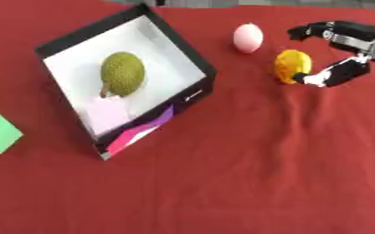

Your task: Pick up objects on the table and place them in the box.

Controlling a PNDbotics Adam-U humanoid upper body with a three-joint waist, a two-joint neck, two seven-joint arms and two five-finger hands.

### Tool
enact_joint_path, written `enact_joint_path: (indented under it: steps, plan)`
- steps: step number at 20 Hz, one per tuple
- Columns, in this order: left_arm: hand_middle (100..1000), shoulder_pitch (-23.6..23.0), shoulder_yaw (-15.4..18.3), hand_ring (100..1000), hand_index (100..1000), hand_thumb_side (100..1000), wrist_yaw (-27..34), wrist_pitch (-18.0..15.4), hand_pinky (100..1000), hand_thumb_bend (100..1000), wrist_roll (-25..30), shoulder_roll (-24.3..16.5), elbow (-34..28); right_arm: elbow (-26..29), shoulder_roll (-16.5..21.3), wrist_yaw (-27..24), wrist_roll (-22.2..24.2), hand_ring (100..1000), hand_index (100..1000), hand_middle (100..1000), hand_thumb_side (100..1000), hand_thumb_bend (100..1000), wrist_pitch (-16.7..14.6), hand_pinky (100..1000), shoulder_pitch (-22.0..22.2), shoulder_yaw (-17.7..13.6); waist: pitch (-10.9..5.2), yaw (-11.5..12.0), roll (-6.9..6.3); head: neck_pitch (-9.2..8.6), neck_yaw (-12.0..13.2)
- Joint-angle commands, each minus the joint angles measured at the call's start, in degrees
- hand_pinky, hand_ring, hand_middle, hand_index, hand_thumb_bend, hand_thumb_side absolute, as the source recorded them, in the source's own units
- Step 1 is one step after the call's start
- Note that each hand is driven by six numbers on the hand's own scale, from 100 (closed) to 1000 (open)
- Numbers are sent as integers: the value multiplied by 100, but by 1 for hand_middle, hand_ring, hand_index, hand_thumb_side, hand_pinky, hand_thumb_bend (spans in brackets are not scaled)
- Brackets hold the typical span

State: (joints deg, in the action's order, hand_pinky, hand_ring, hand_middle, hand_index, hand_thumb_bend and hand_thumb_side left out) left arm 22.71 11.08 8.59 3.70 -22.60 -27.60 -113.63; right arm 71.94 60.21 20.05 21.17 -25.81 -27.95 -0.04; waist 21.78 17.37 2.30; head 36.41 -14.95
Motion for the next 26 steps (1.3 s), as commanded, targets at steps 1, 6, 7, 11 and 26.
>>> enact_joint_path:
  steps: [1, 6, 7, 11, 26]
  plan:
    - [698, 74, 38, 886, 723, 637, 48, -11, 712, 100, 15, -148, -96, -50, 186, 65, -104, 888, 993, 868, 387, 399, 54, 977, -66, -116, -81, 13, -4, -101, -52]
    - [698, 100, 38, 886, 723, 636, 62, -22, 713, 100, 27, -146, -96, -115, 207, 169, -177, 889, 992, 869, 398, 410, 103, 975, -71, -126, -38, 57, -2, -152, -62]
    - [698, 101, 39, 886, 723, 636, 64, -23, 713, 100, 29, -146, -96, -122, 205, 183, -184, 889, 992, 869, 398, 410, 102, 975, -72, -126, -36, 59, -2, -155, -62]
    - [699, 104, 43, 888, 724, 636, 70, -25, 714, 100, 35, -147, -89, -170, 232, 255, -265, 890, 990, 870, 428, 430, 141, 972, -76, -167, 3, 87, 4, -184, -75]
    - [700, 152, 43, 890, 726, 633, 59, -56, 716, 100, 88, -173, -92, -398, 237, 630, -599, 866, 933, 808, 446, 391, 316, 941, -83, -196, 128, 158, 44, -275, -106]
